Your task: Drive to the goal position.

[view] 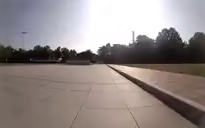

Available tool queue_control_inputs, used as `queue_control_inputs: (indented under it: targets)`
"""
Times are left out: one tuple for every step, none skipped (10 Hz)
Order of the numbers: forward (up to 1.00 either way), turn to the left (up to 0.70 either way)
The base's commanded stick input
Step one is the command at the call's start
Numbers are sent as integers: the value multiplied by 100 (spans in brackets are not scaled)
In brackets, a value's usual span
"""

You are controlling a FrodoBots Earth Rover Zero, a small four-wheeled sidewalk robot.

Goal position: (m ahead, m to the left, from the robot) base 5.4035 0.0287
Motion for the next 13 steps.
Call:
queue_control_inputs:
  targets:
    - [70,1]
    - [70,1]
    - [70,1]
    - [70,1]
    - [70,1]
    - [70,1]
    - [70,1]
    - [70,1]
    - [70,1]
    - [70,1]
    - [70,1]
    - [70,1]
    - [70,1]
